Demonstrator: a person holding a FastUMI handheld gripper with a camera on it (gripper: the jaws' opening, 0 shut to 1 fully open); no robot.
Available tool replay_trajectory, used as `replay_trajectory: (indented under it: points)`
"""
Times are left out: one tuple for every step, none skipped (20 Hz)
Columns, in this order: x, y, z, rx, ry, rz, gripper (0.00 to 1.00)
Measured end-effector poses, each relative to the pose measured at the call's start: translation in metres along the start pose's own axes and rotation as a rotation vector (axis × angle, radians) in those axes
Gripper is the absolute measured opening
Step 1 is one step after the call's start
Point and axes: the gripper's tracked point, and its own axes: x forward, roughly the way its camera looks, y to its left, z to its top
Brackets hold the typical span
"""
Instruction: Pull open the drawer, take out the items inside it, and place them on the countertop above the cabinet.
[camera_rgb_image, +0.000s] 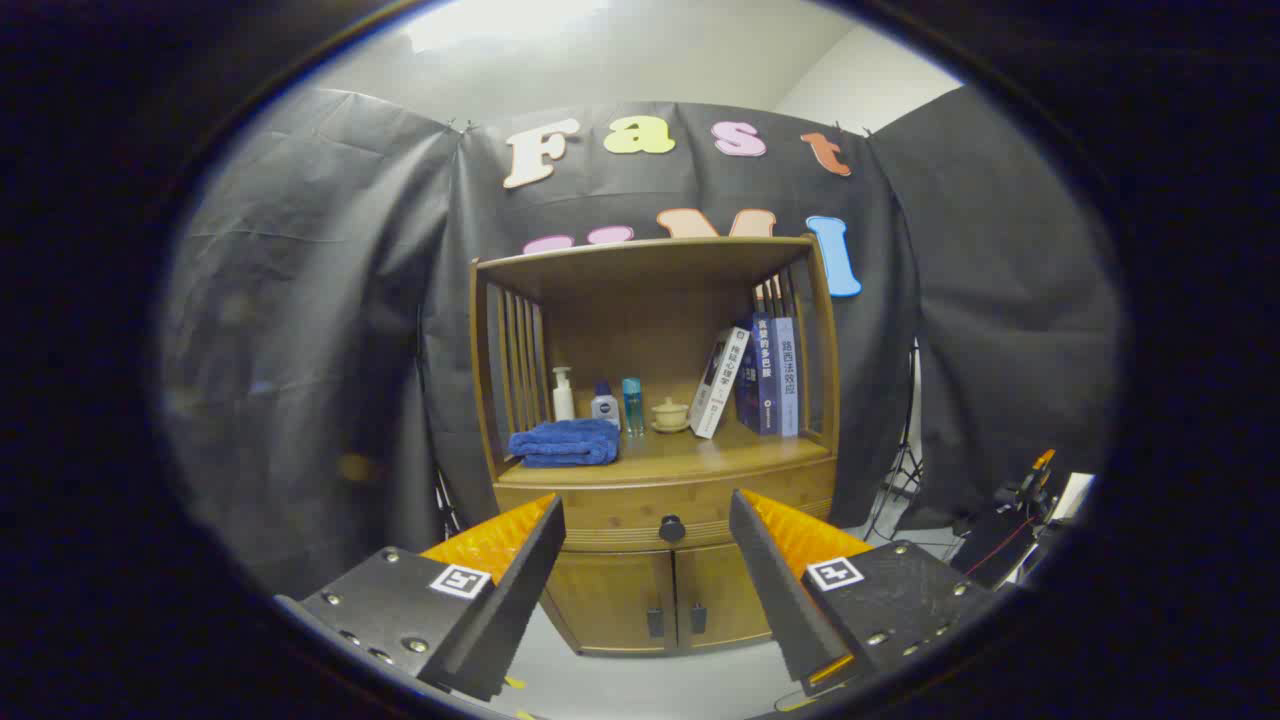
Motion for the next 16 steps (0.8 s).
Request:
replay_trajectory:
  points:
    - [0.0, 0.0, 0.0, 0.0, -0.002, -0.003, 0.99]
    - [0.0, 0.0, 0.0, -0.002, -0.004, -0.006, 0.99]
    - [0.001, 0.0, -0.001, -0.006, -0.003, -0.007, 0.99]
    - [0.002, 0.0, -0.003, -0.017, -0.003, -0.01, 0.99]
    - [0.003, 0.0, -0.004, -0.03, -0.002, -0.015, 0.99]
    - [0.003, -0.001, -0.006, -0.038, -0.002, -0.019, 0.99]
    - [0.004, -0.001, -0.007, -0.04, -0.004, -0.024, 0.99]
    - [0.005, -0.002, -0.009, -0.04, -0.007, -0.028, 0.99]
    - [0.005, -0.003, -0.009, -0.037, -0.011, -0.031, 0.99]
    - [0.007, -0.004, -0.011, -0.031, -0.011, -0.033, 0.99]
    - [0.008, -0.006, -0.013, -0.024, -0.01, -0.035, 0.99]
    - [0.009, -0.007, -0.015, -0.015, -0.007, -0.037, 0.99]
    - [0.01, -0.009, -0.017, -0.007, -0.003, -0.037, 0.99]
    - [0.011, -0.01, -0.021, -0.002, 0.003, -0.039, 0.99]
    - [0.013, -0.011, -0.025, 0.001, 0.009, -0.04, 0.99]
    - [0.016, -0.012, -0.028, -0.001, 0.013, -0.043, 0.99]
